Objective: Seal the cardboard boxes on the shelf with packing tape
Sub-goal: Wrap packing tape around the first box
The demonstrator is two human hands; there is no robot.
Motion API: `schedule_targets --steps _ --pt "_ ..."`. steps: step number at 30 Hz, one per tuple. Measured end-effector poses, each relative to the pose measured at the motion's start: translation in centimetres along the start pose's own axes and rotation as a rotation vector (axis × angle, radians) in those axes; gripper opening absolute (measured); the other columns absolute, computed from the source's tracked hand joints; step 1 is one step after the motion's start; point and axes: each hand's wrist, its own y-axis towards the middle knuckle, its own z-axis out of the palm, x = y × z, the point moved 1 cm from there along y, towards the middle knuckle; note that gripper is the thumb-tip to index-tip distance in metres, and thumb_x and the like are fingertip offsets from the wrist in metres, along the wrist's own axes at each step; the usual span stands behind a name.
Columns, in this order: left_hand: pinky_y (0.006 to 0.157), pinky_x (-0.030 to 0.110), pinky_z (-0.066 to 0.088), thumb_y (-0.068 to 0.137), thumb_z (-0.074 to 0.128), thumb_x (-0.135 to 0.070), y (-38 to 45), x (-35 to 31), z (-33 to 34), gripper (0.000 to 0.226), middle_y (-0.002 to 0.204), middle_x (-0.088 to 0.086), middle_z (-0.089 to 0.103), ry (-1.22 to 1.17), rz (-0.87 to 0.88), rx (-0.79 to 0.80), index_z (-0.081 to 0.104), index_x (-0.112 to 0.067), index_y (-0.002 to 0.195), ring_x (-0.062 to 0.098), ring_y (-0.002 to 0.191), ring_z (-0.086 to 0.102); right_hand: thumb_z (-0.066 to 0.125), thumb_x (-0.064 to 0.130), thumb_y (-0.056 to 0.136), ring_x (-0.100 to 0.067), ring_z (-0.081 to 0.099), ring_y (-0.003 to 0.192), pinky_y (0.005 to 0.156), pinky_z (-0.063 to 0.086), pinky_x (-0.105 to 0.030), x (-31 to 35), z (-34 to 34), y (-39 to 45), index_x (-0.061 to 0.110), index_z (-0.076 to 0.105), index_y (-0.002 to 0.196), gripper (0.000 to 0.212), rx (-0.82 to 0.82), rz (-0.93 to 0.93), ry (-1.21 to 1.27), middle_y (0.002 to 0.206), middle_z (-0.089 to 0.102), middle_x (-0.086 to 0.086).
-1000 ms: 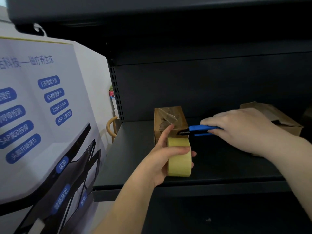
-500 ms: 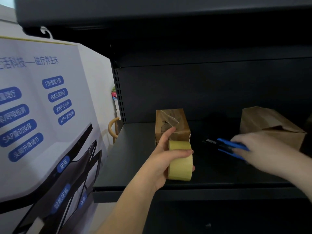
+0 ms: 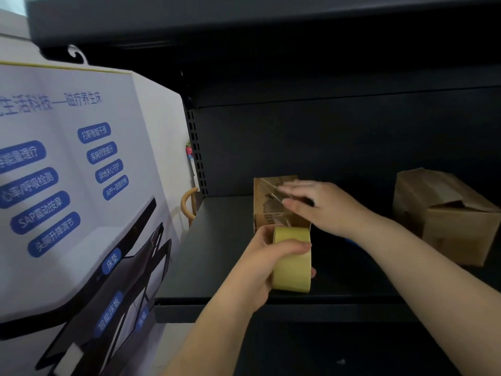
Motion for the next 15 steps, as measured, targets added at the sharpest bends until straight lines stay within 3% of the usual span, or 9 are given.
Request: schedule_targets --steps 2,6,9,13,15 --pt "0.053 0.028 0.055 0.075 0.069 -0.005 0.2 -0.3 -0.1 0.045 0.098 0.009 0.066 -0.019 -0.046 0.0 0.053 -0.018 0.114 0.016 0.057 0.071 0.045 0.041 0.094 -0.006 0.031 0.135 0.113 0.02 -0.033 -0.8 1.0 1.0 0.031 0.047 0.133 0.041 0.066 -0.006 0.007 0.145 0.039 0.012" --pt "0.046 0.024 0.053 0.076 0.066 -0.001 0.1 -0.5 -0.1 0.032 0.091 0.008 0.064 -0.04 -0.063 0.007 0.056 -0.019 0.101 0.014 0.051 0.069 0.052 0.039 0.091 -0.007 0.03 0.134 0.111 0.024 -0.033 -2.1 1.6 1.4 0.033 0.051 0.13 0.039 0.035 -0.036 0.039 0.142 0.043 0.015" --pt "0.045 0.023 0.052 0.076 0.066 -0.001 -0.2 -0.4 -0.1 0.035 0.094 0.007 0.061 -0.008 -0.057 0.004 0.055 -0.022 0.101 0.012 0.049 0.068 0.056 0.04 0.088 -0.007 0.029 0.133 0.108 0.023 -0.031 -2.5 2.0 1.6 0.034 0.051 0.129 0.042 0.003 -0.048 0.049 0.14 0.044 0.016" --pt "0.043 0.024 0.051 0.073 0.067 0.004 -1.2 -0.3 -0.4 0.035 0.093 0.007 0.06 0.041 -0.05 0.042 0.054 -0.019 0.096 0.01 0.05 0.068 0.068 0.042 0.078 -0.003 0.024 0.131 0.101 0.016 -0.021 -2.6 3.0 1.0 0.035 0.044 0.135 0.062 -0.059 -0.04 -0.02 0.141 0.039 0.017" --pt "0.047 0.028 0.053 0.063 0.074 0.005 -2.0 -0.1 -0.9 0.043 0.098 0.01 0.061 0.081 -0.032 0.097 0.056 -0.018 0.094 0.015 0.061 0.07 0.07 0.046 0.075 -0.003 0.025 0.13 0.101 0.018 -0.022 -2.3 3.6 1.0 0.035 0.043 0.135 0.067 -0.126 -0.026 -0.044 0.14 0.04 0.017"
